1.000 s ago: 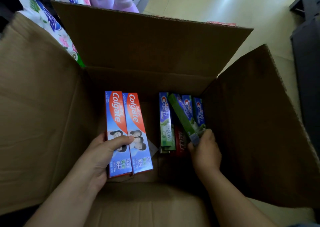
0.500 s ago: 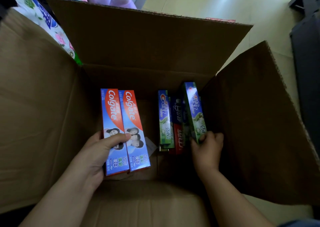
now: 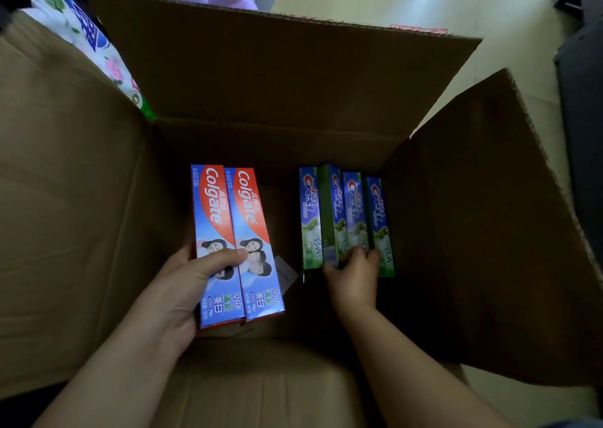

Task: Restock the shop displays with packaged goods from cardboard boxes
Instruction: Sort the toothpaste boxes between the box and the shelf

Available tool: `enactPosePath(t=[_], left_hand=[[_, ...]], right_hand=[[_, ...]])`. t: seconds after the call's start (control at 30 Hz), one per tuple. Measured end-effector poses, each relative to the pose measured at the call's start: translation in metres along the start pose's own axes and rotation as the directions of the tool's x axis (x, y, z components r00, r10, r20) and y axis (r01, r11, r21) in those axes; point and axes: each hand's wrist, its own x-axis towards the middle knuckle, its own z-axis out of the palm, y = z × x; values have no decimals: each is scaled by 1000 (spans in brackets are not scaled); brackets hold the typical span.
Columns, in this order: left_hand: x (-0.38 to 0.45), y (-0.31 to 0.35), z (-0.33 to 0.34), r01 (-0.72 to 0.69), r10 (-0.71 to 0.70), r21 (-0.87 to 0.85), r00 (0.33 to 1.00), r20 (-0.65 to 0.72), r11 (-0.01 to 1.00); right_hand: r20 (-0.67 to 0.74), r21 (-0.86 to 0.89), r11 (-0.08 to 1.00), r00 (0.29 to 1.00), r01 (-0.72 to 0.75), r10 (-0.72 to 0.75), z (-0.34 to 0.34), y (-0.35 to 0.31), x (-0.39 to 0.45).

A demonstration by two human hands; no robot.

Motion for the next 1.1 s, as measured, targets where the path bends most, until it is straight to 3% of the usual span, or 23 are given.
enactPosePath(t=[0.3,0.33,0.4,0.47,0.5,0.6,0.67,0.77,0.83,0.93,1.03,1.1], left_hand=[[-1,2,3,19,-19,1,1000,-6,1000],[-2,3,3,20,-20,-4,1000,-4,1000],[-4,4,3,18,-19,-18,1000,-6,1000],[-7,6,2,8,-9,-37,1000,-12,999],[-8,6,1,3,-4,-47,1000,-16,999],[-10,9,-4,-13,11,-58,1000,-28,998],[-11,9,-7,-14,12,-58,999,-37,998],[-12,12,-8,-17,15,-65,999,-32,998],[-11,14,-9,-22,20,-53,999,-30,998],[-7,15,-12,-28,27,-55,999,-35,998],[-4,16,-16,-41,39,-53,998,-48,998],[-4,18,-19,-58,55,-48,997,-57,997]], right_hand=[[65,-128,992,998,18,-10,-2,8,4],[34,-161,985,998,57,-52,-5,5,2],[-10,-224,939,963,260,-269,-6,-8,-1],[83,-277,820,862,501,-499,2,-25,2],[157,-307,766,824,564,-544,9,-31,5],[222,-367,768,852,524,-475,20,-35,11],[237,-308,804,859,509,-453,22,-30,12],[442,-165,836,797,523,-412,34,-32,12],[516,-135,886,795,444,-319,53,-36,18],[410,-127,952,889,279,-206,85,-36,24],[303,-150,958,934,244,-190,101,-33,22],[245,-258,930,949,262,-199,106,-35,23]])
